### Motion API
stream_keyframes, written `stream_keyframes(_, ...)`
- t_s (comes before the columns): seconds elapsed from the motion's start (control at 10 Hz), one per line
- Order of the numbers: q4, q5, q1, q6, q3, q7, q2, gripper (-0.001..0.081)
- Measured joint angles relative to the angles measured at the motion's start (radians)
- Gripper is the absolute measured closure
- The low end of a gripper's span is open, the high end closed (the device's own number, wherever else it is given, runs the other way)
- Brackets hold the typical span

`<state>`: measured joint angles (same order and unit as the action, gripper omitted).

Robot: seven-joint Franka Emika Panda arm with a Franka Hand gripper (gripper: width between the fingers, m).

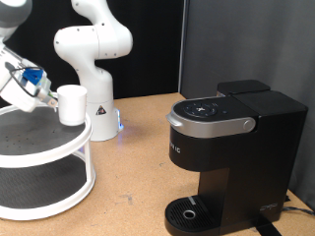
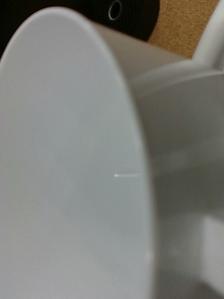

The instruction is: Make a cup of coffee with the keurig machine

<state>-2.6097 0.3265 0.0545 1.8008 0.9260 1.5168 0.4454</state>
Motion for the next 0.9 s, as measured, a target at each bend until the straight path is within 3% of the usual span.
stream_keyframes(0.3, 0.05, -0.002, -0.036, -0.125, -0.019, -0.068, 0.077, 0.0742)
stream_keyframes(0.5, 0.081, -0.046, -0.063, -0.182, -0.06, -0.139, 0.117, 0.0743)
stream_keyframes(0.7, 0.072, -0.038, -0.062, -0.181, -0.057, -0.138, 0.112, 0.0743)
stream_keyframes(0.9, 0.032, 0.042, -0.051, -0.125, -0.067, -0.171, 0.107, 0.0743)
